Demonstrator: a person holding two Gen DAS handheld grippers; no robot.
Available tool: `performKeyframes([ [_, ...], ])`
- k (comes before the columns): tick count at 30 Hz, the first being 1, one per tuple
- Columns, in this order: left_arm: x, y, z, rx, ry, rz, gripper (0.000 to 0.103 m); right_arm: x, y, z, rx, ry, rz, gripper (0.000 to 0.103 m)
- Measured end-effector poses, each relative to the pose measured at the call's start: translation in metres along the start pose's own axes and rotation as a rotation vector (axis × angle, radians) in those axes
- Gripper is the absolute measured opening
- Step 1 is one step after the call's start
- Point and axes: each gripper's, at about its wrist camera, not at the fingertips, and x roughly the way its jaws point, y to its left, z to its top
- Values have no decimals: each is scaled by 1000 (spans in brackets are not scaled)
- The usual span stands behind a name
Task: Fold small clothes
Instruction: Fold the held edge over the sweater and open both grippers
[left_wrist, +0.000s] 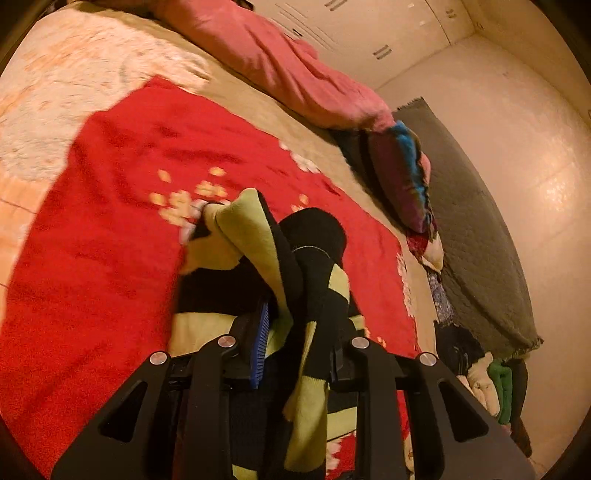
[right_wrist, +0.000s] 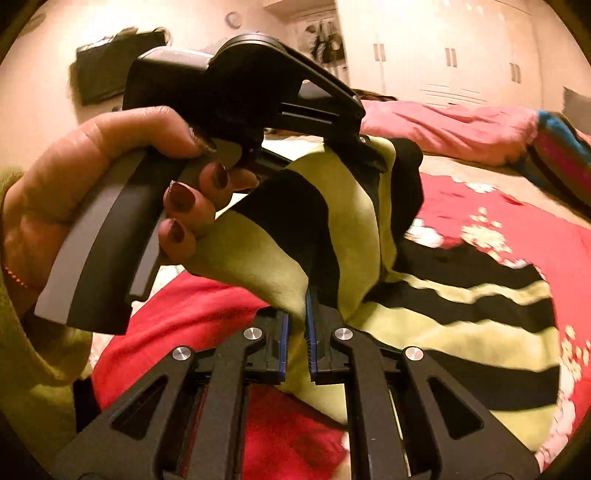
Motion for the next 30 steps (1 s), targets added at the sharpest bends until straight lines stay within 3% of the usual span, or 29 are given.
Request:
performKeyframes([
  [7, 47, -56, -26, 63, 63, 0, 27, -34, -49, -23, 149, 5, -33, 3],
  [11, 54, -70, -38, 68, 84, -81, 30, -46, -76, -39, 234, 32, -69, 6],
  [17, 25, -69, -44, 177, 34, 34, 44, -53, -106, -66, 350, 93, -72, 13],
  [20, 9, -61, -51, 240, 1, 141, 51, -63, -105, -71, 364, 93, -73, 16],
  [27, -13, -46, -69, 315, -42, 272, 66, -91, -121, -65, 423, -4, -85, 50],
  [29, -17, -47, -71, 343, -53, 297, 71, -96, -128, -61, 434, -11, -96, 67],
  [30, -19, -49, -73, 368, -63, 322, 72, -96, -135, -58, 439, -7, -86, 70],
])
